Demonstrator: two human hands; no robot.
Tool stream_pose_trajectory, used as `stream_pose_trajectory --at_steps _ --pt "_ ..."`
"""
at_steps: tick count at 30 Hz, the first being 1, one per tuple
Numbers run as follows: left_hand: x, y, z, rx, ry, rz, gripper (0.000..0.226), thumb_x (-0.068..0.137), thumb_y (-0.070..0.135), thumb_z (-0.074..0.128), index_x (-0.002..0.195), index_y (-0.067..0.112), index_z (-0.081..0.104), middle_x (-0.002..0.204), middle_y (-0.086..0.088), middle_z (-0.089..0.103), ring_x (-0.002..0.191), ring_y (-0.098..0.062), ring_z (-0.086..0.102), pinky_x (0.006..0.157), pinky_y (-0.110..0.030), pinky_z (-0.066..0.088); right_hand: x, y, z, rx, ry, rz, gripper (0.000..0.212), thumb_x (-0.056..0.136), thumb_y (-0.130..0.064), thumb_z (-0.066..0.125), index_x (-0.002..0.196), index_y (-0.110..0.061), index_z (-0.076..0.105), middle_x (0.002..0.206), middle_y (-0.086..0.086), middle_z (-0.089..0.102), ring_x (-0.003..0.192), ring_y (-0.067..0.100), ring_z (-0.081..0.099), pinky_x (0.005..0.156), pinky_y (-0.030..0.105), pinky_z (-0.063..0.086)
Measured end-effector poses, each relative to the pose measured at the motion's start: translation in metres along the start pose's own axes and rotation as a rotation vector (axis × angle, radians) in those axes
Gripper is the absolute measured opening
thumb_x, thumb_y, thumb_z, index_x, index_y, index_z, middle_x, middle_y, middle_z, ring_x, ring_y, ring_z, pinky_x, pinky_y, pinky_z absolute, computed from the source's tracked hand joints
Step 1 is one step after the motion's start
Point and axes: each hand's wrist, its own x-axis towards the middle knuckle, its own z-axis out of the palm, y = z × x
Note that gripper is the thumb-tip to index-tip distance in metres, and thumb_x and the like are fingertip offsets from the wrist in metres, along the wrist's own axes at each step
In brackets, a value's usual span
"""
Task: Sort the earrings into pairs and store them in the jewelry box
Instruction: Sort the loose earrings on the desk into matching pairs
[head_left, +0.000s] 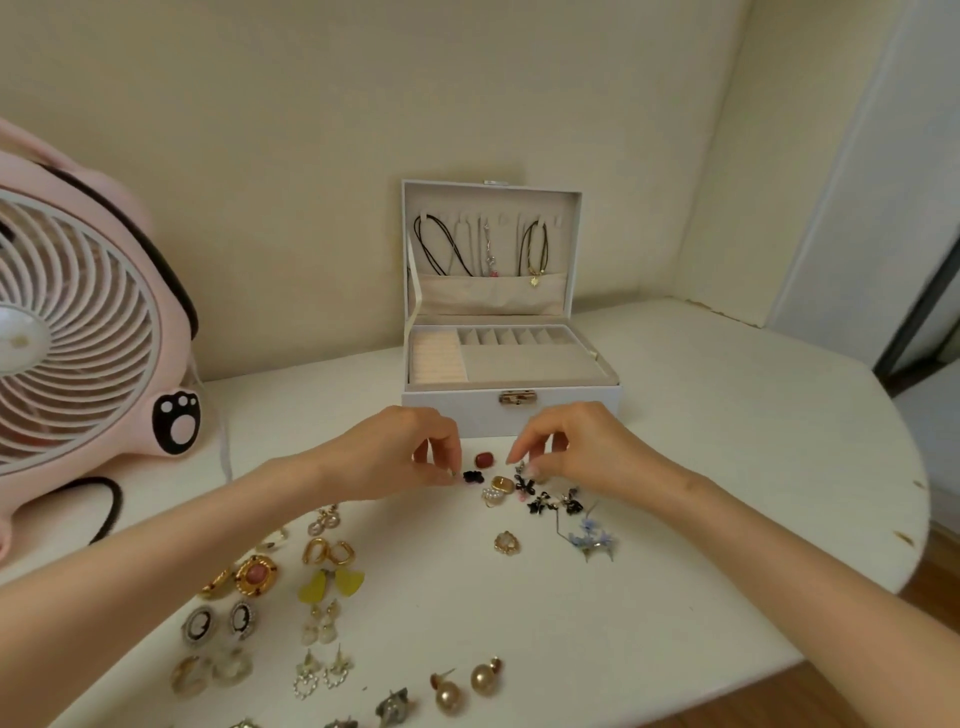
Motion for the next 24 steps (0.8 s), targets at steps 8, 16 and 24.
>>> stream_pose_trajectory --at_steps 8,16,24 --pt "0.002 0.009 0.012 0.043 0.005 0.042 0.008 0.086 0.022 0.064 0.093 0.023 0.062 0.093 0.01 0.055 0.08 -0.007 0.053 0.076 -0.024 0.047 -0.015 0.013 -0.012 -0.052 0.076 -0.008 0.015 0.08 -0.01 0.071 0.082 -0.024 0.073 0.084 -0.004 0.063 0.062 0.003 0.046 0.065 0.015 0.037" --pt "0.004 0.015 0.027 0.098 0.04 0.07 0.021 0.088 0.027 0.06 0.109 0.03 0.06 0.096 0.014 0.048 0.082 0.0 0.046 0.072 -0.011 0.04 -0.014 0.025 -0.012 -0.087 0.06 0.034 0.015 0.082 -0.01 0.069 0.085 -0.024 0.073 0.082 -0.008 0.06 0.061 0.001 0.045 0.061 0.012 0.036" --pt "0.004 0.016 0.031 0.096 0.035 0.089 0.014 0.087 0.04 0.058 0.098 0.032 0.061 0.093 0.018 0.049 0.079 0.007 0.045 0.066 -0.005 0.034 -0.003 0.033 -0.015 -0.129 0.064 0.064 0.014 0.081 -0.013 0.071 0.088 -0.025 0.073 0.081 -0.009 0.062 0.064 0.0 0.047 0.065 0.016 0.038"
